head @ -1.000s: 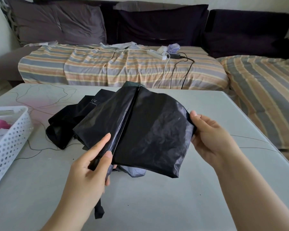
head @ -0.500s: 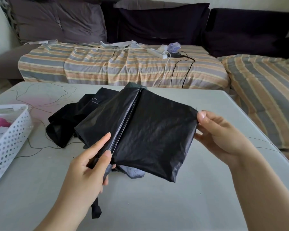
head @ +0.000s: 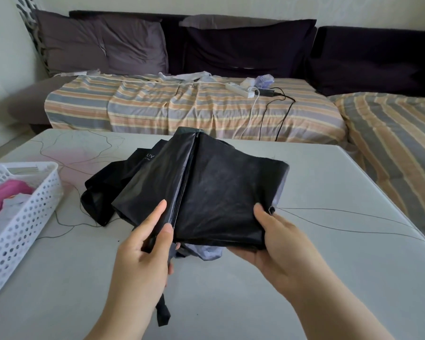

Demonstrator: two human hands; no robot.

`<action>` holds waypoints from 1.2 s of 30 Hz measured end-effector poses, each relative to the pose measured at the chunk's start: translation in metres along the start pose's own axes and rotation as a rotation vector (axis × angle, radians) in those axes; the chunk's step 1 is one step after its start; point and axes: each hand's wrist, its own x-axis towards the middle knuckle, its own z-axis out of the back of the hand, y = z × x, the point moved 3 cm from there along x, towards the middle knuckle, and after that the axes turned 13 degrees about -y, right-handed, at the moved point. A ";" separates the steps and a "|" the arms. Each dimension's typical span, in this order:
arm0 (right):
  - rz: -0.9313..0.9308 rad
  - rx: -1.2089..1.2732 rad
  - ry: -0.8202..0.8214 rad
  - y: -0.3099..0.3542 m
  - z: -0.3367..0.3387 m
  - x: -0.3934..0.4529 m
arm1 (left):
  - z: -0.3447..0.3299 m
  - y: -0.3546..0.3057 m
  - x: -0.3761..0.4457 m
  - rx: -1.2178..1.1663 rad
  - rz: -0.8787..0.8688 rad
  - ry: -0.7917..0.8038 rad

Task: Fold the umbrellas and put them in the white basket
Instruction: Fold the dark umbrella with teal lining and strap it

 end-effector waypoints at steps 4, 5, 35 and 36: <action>0.212 -0.116 0.033 0.015 -0.011 -0.020 | 0.000 0.005 0.001 0.031 -0.004 0.002; 0.306 -0.245 0.002 0.019 -0.011 -0.026 | 0.000 0.007 0.000 0.046 -0.008 0.008; 0.391 -0.481 -0.072 0.044 -0.013 -0.027 | -0.004 0.012 -0.020 0.287 -0.118 0.062; 0.400 -0.535 -0.081 0.042 -0.013 -0.027 | -0.004 0.012 -0.019 0.292 -0.121 0.065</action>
